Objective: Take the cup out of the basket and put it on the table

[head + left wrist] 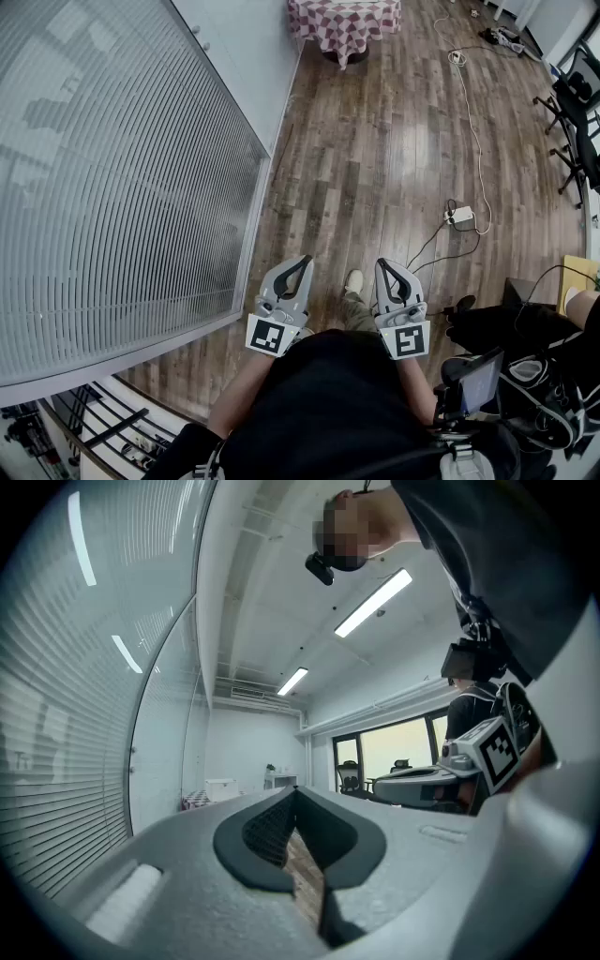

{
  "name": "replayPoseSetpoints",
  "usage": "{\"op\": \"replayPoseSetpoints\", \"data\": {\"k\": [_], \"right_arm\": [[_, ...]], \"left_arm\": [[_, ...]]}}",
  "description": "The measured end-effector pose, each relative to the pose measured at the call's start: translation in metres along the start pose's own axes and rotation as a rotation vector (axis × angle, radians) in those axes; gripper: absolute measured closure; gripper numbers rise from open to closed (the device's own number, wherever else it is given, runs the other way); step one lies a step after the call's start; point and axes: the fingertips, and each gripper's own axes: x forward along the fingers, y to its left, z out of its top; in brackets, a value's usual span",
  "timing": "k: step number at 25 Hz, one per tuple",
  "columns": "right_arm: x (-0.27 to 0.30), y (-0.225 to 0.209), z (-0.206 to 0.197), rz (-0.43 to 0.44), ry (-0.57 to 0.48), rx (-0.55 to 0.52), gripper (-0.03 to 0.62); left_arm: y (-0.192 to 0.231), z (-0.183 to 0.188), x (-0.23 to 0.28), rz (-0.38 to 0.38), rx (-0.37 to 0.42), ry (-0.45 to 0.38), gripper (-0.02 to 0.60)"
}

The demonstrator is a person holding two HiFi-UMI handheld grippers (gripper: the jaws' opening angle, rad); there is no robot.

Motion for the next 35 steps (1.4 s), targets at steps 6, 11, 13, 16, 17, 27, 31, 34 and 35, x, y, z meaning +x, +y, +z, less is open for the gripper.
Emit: {"op": "replayPoseSetpoints", "data": {"k": [6, 11, 13, 16, 17, 27, 31, 34, 35], "right_arm": [[0.019, -0.026, -0.002, 0.103, -0.054, 0.025, 0.582], [0.034, -0.061, 0.0, 0.117, -0.056, 0.017, 0.582], [0.038, -0.076, 0.0, 0.115, -0.057, 0.011, 0.582], [0.042, -0.091, 0.002, 0.101, -0.073, 0.02, 0.582], [0.043, -0.094, 0.003, 0.1, -0.074, 0.021, 0.582], [0.091, -0.117, 0.003, 0.139, -0.062, -0.023, 0.582], [0.117, -0.135, 0.002, 0.119, -0.07, -0.049, 0.582], [0.141, -0.152, 0.006, 0.093, -0.075, -0.056, 0.582], [0.149, -0.157, 0.006, 0.091, -0.072, -0.06, 0.582]], "left_arm": [[-0.007, -0.005, 0.045, -0.008, 0.019, 0.006, 0.575], [-0.009, 0.0, 0.084, -0.004, 0.018, 0.012, 0.575], [-0.014, 0.003, 0.099, -0.012, 0.023, 0.008, 0.576], [-0.02, 0.001, 0.116, -0.033, 0.022, -0.006, 0.575], [-0.022, 0.001, 0.12, -0.038, 0.019, -0.013, 0.575], [0.004, 0.006, 0.166, -0.056, 0.008, -0.048, 0.575], [0.021, 0.001, 0.199, -0.094, 0.004, -0.073, 0.575], [0.036, 0.002, 0.23, -0.12, -0.025, -0.101, 0.575], [0.041, 0.003, 0.24, -0.13, -0.029, -0.106, 0.576]]}}
